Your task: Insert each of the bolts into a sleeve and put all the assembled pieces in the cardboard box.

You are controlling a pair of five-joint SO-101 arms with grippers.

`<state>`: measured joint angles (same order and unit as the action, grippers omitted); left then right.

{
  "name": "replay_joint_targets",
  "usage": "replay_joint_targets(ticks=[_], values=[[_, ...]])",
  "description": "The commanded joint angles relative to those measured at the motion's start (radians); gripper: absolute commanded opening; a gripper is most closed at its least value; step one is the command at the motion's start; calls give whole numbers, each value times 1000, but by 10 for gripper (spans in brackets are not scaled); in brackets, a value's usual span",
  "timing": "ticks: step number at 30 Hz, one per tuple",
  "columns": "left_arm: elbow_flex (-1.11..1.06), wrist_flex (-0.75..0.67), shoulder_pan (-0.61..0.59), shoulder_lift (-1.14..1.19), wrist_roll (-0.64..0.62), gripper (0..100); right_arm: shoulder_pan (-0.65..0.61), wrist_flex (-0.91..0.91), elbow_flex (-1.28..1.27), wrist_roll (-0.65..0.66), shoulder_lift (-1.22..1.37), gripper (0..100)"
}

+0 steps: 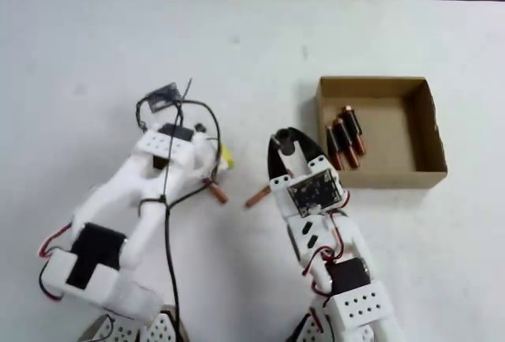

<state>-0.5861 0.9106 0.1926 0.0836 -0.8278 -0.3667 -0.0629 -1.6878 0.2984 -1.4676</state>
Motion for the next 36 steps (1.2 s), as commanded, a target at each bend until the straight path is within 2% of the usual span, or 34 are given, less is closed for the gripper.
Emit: replay_joint_targets(ticks=[1, 4, 15, 18, 27, 31, 36], values=[[46, -77, -73, 28, -31, 284, 13, 15, -8, -11, -12, 20], [46, -109, -102, 54, -31, 265, 13, 15, -8, -11, -12, 20], [44, -118, -90, 68, -29, 116, 13, 15, -8, -11, -12, 20], [44, -115, -84, 68, -28, 144, 13, 15, -8, -11, -12, 20], [46, -75, -56, 64, -31, 337, 13, 15, -8, -11, -12, 20], [46, -54, -31, 62, -32, 326, 13, 15, -8, -11, -12, 20], [46, -48, -38, 62, -32, 264, 13, 15, -8, -11, -12, 20]])
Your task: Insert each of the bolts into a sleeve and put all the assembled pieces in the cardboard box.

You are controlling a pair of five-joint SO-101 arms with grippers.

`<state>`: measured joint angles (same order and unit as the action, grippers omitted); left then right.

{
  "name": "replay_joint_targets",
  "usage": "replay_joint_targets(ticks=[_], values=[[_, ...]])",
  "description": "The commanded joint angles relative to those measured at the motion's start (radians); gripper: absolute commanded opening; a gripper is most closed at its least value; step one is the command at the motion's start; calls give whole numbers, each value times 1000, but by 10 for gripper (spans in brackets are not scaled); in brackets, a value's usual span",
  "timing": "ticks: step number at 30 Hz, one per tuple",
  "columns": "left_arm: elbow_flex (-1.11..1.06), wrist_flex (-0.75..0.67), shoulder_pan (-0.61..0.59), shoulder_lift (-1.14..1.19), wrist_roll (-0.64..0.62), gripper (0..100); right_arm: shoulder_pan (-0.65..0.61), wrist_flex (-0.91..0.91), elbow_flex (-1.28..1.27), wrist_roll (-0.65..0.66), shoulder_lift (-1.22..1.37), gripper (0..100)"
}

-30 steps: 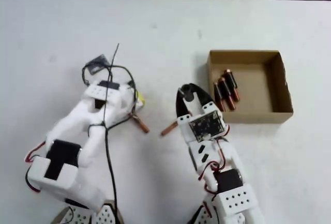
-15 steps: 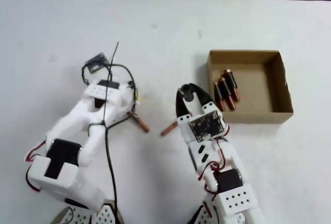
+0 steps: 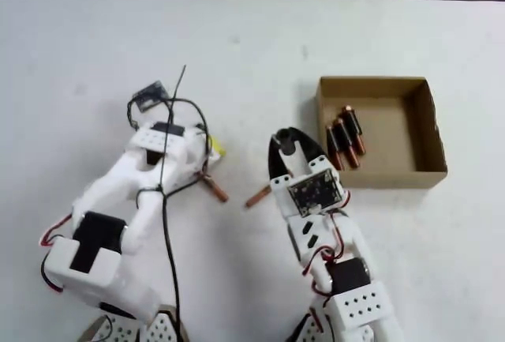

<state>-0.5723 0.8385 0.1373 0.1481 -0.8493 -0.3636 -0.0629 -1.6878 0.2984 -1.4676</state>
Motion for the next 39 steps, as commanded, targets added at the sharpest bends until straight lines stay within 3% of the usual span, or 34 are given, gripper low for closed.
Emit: replay_joint_targets(ticks=[1, 19, 28, 34, 39], values=[[32, 37, 19, -2, -11, 253, 10, 15, -8, -11, -12, 20], [69, 126, 73, 4, -11, 238, 10, 15, -8, -11, -12, 20], [68, 91, -4, 5, -11, 233, 10, 15, -8, -11, -10, 20], [69, 95, -4, 5, -6, 15, 10, 15, -8, -11, -10, 20], [68, 97, 2, 5, -5, 36, 10, 15, -8, -11, -8, 20]])
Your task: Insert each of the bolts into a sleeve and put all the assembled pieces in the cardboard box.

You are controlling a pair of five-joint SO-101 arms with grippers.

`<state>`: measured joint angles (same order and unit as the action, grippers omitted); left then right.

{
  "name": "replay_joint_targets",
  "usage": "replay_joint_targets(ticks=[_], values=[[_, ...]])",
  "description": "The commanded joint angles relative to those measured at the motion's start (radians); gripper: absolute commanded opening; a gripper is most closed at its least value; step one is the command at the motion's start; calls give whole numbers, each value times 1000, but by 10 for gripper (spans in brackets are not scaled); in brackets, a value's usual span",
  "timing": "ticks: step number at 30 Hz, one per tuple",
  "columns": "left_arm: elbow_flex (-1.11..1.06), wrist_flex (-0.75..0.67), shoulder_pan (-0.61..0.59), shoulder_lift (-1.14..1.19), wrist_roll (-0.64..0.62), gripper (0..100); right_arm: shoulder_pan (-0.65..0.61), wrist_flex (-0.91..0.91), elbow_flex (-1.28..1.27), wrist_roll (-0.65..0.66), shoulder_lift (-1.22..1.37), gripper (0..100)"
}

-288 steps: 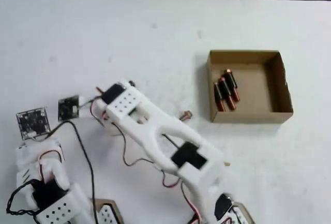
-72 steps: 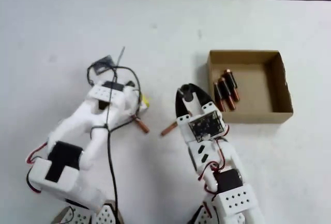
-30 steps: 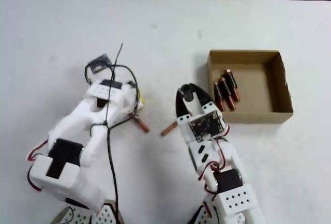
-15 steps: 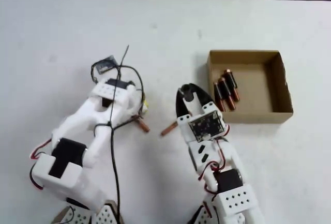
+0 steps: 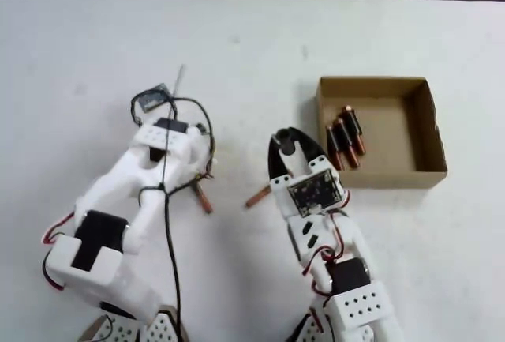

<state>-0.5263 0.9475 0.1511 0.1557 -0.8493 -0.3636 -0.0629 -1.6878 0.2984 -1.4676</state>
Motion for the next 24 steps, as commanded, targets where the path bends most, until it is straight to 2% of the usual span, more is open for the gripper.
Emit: replay_joint_targets(ticks=[1, 5, 14, 17, 20, 24], values=[[21, -12, -10, -2, 3, 23, 10, 15, -8, -11, -7, 20], [28, -12, -16, -2, 166, 24, 10, 15, -8, -11, -5, 20], [21, -14, -19, -4, 756, 26, 10, 13, -8, -11, -5, 20], [20, -12, -19, -4, 908, 24, 10, 13, -8, -11, -5, 20], [15, 2, -18, -8, 974, 24, 10, 13, -8, -9, -4, 20], [20, 49, -10, -12, 977, 24, 7, -27, -8, -9, -12, 20]])
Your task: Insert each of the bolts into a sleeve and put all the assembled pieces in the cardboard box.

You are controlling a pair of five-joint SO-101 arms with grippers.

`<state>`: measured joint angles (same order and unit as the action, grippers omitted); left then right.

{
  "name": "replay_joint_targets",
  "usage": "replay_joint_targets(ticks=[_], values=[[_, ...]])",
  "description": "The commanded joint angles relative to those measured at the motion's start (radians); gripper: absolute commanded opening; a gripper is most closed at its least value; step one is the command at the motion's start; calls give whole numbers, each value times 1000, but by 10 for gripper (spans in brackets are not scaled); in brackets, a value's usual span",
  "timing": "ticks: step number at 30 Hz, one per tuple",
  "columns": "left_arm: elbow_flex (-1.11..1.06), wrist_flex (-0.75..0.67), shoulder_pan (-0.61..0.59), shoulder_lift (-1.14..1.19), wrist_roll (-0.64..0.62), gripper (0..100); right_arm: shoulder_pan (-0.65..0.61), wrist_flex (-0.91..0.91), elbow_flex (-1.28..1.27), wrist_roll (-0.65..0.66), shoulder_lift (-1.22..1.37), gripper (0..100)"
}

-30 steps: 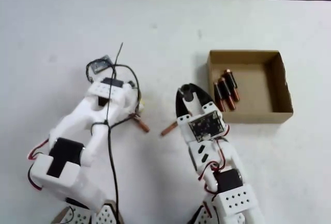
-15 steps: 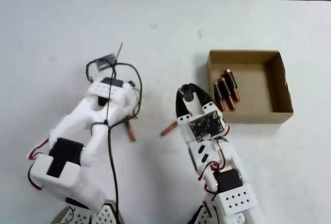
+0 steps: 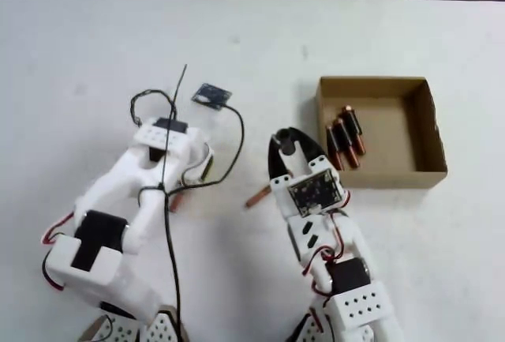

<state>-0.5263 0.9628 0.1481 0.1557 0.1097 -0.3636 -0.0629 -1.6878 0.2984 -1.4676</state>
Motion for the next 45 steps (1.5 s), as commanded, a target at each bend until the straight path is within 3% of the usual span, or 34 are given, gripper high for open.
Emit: replay_joint_targets(ticks=[1, 8, 11, 14, 20, 31, 38, 45], values=[[20, 35, -8, -13, 20, 23, 2, -38, -8, -9, -12, 20], [-6, 31, -16, -166, 9, 20, -42, -21, -8, -11, -12, 20], [-57, 29, -12, -289, -74, 20, -79, -18, -8, -11, -12, 20], [-100, 29, -16, -435, -130, 20, -85, 33, -8, -21, -12, 20], [-192, 29, -8, -760, -153, 20, -84, 51, -8, -212, -12, 19], [-241, -35, 2, -1313, -155, 20, -171, 50, -8, -222, -12, 19], [-239, -61, 114, -1463, -164, 20, -260, 48, -8, -222, -12, 19], [-270, -169, 119, -1586, -298, 20, -312, 45, -8, -222, -12, 19]])
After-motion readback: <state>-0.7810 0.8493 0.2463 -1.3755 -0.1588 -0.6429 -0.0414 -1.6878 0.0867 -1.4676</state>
